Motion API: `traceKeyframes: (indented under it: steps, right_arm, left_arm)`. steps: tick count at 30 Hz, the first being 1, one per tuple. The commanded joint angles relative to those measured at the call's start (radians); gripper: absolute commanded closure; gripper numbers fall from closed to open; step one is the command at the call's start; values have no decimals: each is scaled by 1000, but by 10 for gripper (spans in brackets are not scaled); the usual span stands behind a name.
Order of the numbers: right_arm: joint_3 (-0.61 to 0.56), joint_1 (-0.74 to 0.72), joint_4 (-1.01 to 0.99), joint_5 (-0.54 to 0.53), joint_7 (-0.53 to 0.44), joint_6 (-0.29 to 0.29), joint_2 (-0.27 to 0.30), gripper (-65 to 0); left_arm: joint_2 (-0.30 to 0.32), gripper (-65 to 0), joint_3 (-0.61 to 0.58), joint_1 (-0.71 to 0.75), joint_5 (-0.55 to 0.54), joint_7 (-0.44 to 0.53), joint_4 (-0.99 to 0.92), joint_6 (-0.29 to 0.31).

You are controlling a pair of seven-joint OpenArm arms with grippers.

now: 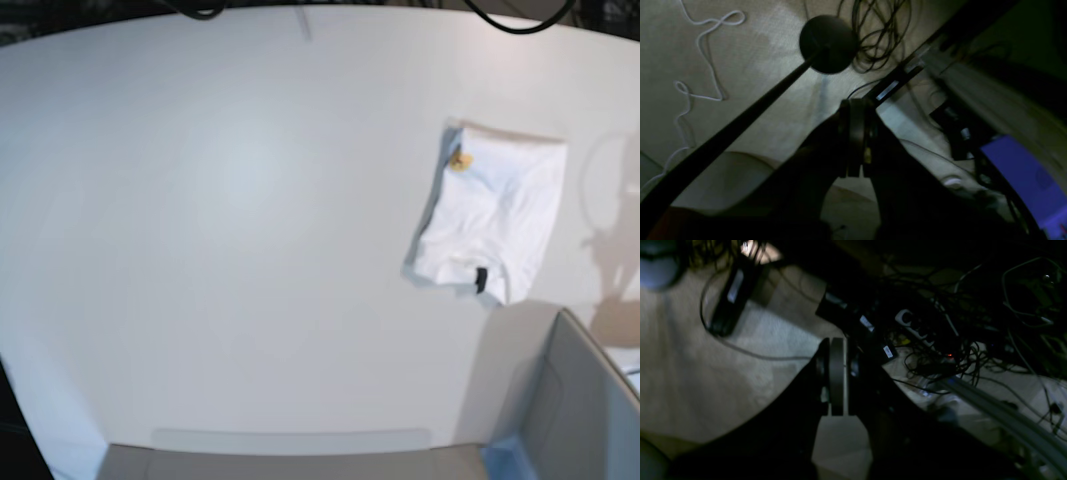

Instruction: Layout the t-shirt on the table in an organized manner, then fold the t-shirt properly

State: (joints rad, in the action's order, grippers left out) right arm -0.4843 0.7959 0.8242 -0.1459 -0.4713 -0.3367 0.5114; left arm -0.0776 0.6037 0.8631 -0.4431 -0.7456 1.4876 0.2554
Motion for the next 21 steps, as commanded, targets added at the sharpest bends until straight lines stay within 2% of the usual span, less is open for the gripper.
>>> traceKeyframes:
  steps: [1,7,10,13,16,21]
  right_arm:
    - [-20,-8,-21,1,-17,-5,14,-18]
    - [-64,-126,-162,1,-16,1,3,-19]
    - [-153,-201,-246,1,-13,1,-4,-19]
    - [-270,-289,-337,1,30,3,-13,-19]
    - [-356,-362,-423,1,65,9,-53,-19]
    - [-406,-462,-527,1,127,141,-95,-19]
  left_arm:
    - [6,0,-6,0,17,5,-32,0]
    - [11,0,-34,-84,115,67,-212,0]
    - [12,0,-103,-115,154,91,-293,0]
    - [19,0,-181,-155,223,146,-384,0]
    - [20,0,-241,-215,295,217,-511,0]
    - [31,0,-250,-293,372,324,-706,0]
